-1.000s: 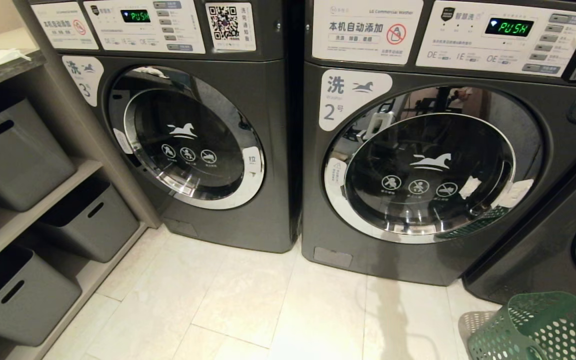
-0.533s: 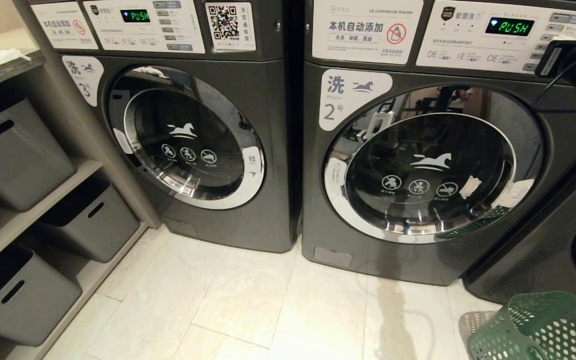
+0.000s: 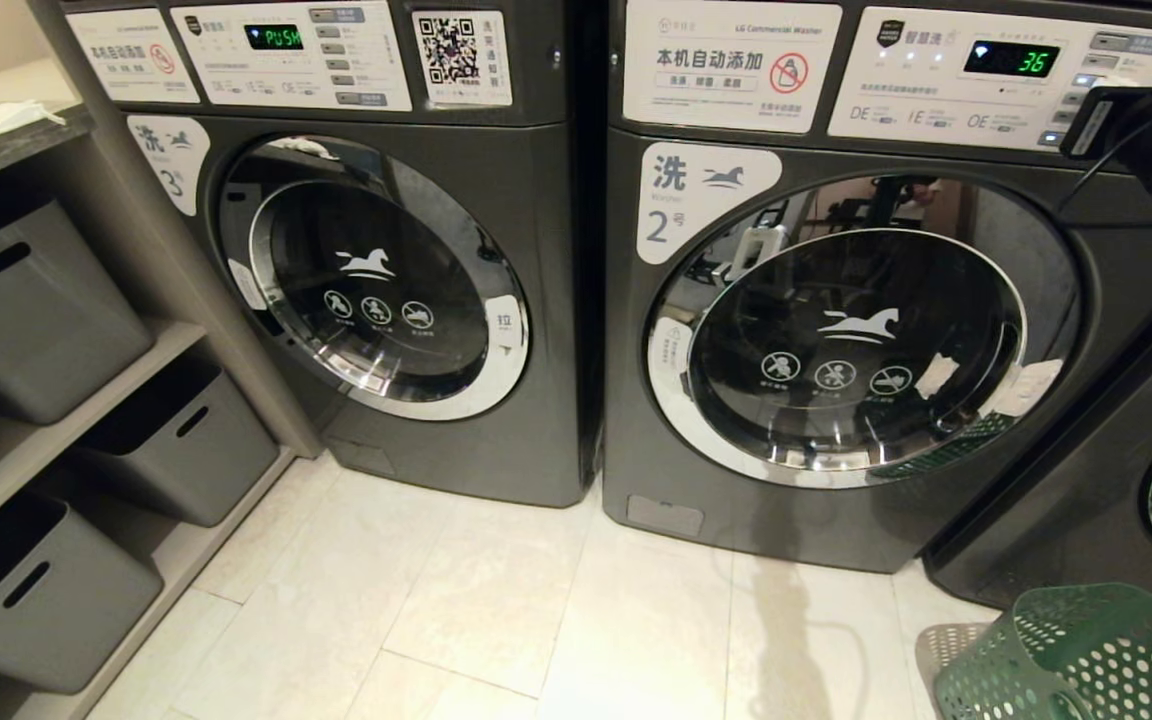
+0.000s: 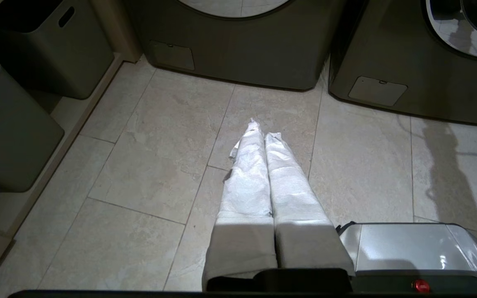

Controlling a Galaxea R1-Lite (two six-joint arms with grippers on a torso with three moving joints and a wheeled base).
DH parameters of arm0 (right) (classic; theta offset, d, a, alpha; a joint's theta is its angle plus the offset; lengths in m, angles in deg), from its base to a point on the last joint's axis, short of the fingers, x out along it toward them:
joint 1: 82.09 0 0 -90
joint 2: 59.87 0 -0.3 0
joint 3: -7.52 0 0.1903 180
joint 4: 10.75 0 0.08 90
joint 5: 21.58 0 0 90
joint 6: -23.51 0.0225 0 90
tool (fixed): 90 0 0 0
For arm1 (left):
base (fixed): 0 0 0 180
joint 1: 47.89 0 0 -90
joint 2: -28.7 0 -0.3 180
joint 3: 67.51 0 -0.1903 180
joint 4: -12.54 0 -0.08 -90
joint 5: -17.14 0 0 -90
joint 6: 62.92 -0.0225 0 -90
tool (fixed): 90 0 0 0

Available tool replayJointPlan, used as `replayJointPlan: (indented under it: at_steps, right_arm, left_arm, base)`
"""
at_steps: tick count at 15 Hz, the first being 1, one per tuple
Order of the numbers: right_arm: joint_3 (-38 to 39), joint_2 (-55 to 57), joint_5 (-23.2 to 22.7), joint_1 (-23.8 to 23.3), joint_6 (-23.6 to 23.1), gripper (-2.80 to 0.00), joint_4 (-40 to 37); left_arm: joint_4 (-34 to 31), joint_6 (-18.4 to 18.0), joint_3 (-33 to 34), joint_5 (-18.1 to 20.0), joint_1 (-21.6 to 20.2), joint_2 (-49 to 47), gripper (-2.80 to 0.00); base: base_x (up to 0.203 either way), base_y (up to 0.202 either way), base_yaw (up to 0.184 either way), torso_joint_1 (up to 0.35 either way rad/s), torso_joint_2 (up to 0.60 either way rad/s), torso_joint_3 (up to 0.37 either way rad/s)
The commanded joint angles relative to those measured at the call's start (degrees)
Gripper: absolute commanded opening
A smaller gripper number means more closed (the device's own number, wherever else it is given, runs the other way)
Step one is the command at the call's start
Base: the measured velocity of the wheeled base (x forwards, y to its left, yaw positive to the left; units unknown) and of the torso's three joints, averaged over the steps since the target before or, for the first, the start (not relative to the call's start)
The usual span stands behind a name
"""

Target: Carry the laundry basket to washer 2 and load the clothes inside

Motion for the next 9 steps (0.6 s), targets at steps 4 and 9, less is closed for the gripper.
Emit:
replayJointPlan:
  at_steps: [4,9]
  right_arm:
    - [9.21,-7.41,0.05,1.76,-0.10,-2.80,-0.01]
    - [10.93,-7.81,0.21,2.64,-0.36,-2.80,0.34]
  left_arm:
    - [-0.07,-0.01,0.00,-0.01,0.00,0.11,-2.80]
    - [-0.07,-0.01,0.00,-0.04,0.00,0.11,-2.80]
  base:
    - [0.000,0.000,0.000,0.000,0.00,0.000]
    - [0.000,0.000,0.000,0.000,0.00,0.000]
